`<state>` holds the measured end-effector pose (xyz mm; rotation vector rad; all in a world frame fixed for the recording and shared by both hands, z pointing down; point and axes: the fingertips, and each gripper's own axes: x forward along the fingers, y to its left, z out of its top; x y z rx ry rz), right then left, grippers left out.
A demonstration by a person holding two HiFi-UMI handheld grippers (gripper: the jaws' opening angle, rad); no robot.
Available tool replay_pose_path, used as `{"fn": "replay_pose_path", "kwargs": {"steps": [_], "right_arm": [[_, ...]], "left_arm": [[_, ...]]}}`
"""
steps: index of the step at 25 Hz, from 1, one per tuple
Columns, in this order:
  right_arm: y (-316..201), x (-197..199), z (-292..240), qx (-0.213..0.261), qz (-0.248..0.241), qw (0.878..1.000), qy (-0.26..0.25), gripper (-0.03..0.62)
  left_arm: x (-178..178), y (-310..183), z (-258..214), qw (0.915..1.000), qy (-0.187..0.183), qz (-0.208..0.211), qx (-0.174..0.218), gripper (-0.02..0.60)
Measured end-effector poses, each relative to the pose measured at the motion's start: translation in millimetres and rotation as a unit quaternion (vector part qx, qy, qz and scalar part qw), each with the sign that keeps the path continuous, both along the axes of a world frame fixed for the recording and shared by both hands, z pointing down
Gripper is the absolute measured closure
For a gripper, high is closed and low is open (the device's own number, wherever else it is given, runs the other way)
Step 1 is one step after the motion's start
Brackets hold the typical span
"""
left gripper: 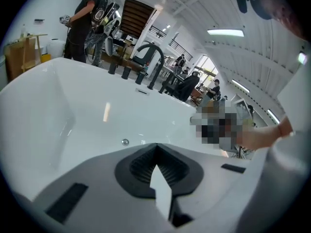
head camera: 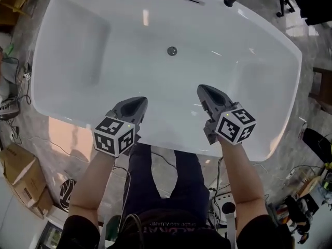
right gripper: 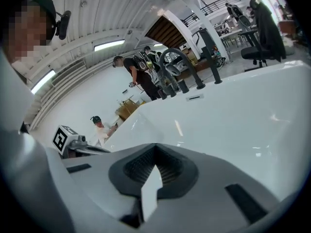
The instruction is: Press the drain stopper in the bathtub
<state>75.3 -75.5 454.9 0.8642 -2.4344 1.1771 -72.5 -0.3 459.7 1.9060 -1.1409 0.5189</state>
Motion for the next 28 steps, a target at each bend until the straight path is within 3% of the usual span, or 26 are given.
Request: {"fn": "replay_pose_path", "kwargs": {"steps": [5, 17, 28], "right_arm": [[-32, -13, 61, -0.008, -0.014, 0.999, 0.032, 0.582], [-93, -55, 192, -0.036, -0.013, 0.996, 0.075, 0.583], [-138, -79, 289, -0.06, -0.02, 0.989, 0.132, 0.582]], "left_arm": [[-17, -12, 36, 1.0, -0.004, -0.006, 0.004, 0.578], [-44, -37, 92, 0.9984, -0.028, 0.024, 0.042, 0.578], [-55, -51, 109, 0.9993, 0.002, 0.002, 0.037, 0.578]]}}
